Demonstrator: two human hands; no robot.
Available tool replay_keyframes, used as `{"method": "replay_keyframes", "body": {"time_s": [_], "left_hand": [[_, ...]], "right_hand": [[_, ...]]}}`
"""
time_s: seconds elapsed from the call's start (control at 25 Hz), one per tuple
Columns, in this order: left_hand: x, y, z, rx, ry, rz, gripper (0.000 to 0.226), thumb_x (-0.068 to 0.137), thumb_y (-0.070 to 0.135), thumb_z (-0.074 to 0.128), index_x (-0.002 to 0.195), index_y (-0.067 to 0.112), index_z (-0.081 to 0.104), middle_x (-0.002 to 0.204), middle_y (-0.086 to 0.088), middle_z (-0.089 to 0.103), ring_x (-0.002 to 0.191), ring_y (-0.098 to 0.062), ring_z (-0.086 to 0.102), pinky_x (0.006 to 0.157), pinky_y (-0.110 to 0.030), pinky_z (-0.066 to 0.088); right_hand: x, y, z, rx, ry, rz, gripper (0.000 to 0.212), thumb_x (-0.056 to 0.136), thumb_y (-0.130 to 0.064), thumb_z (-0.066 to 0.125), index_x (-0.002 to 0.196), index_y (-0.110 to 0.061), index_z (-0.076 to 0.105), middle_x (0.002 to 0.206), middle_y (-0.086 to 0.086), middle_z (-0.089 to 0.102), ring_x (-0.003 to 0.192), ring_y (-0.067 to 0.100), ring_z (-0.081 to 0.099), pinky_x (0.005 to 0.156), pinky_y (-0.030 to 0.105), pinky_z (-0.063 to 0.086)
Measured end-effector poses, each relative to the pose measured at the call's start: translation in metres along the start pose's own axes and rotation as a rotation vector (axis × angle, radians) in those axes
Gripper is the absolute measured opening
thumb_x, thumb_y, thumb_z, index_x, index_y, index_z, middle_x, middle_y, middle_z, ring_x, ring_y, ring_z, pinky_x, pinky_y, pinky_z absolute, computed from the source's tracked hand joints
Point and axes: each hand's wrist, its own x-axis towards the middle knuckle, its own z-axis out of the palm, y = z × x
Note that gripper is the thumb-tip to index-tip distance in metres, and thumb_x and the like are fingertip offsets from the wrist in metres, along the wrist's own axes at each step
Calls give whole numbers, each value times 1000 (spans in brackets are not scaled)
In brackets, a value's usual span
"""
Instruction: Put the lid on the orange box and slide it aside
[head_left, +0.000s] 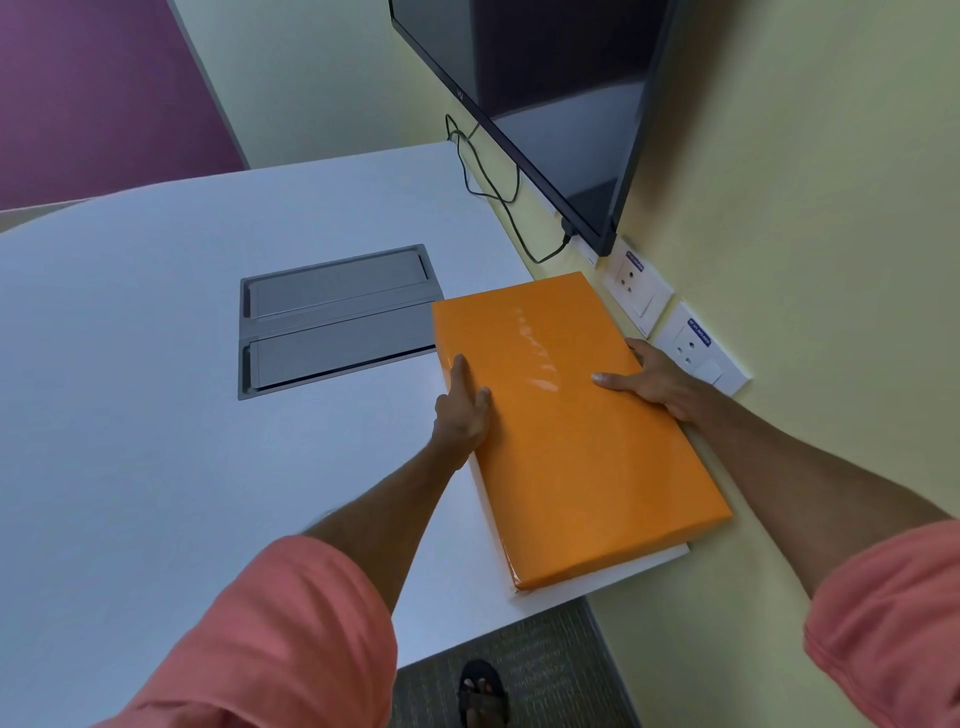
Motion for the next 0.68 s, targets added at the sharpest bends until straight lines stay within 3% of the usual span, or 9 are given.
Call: {"method": "replay_keyframes", "body": {"time_s": [0.32, 0.44, 0.56, 0.68], "left_hand": [[2, -1, -4, 29, -51, 9, 68, 101, 40, 37, 154, 30, -4, 157, -17, 26, 138, -43, 36, 109, -61, 37], [5, -2, -13, 43, -105, 5, 71, 99, 43, 42, 154, 32, -3, 157, -16, 27, 137, -44, 37, 106, -62, 40], [5, -2, -28, 121, -101, 67, 75, 98, 43, 46, 155, 26, 0, 155, -19, 31, 136, -43, 40, 108, -56, 41], [9, -2, -49, 257, 7, 115, 72, 98, 41, 46, 155, 16, 10, 150, -23, 38, 135, -40, 42, 111, -51, 38]], "right_hand": [[3, 3, -2, -9, -10, -1, 95, 71, -38, 83, 150, -20, 31, 145, 11, 48, 126, 32, 52, 104, 53, 46], [4, 1, -1, -54, 20, -13, 97, 72, -43, 80, 151, -21, 27, 150, 11, 43, 131, 33, 48, 104, 48, 45], [0, -11, 4, -214, 166, -80, 95, 77, -53, 72, 152, -19, 23, 155, 13, 34, 138, 34, 39, 107, 47, 39], [-6, -25, 20, -421, 295, -232, 84, 83, -56, 62, 148, -15, 30, 152, 14, 36, 139, 35, 36, 108, 51, 36]]}}
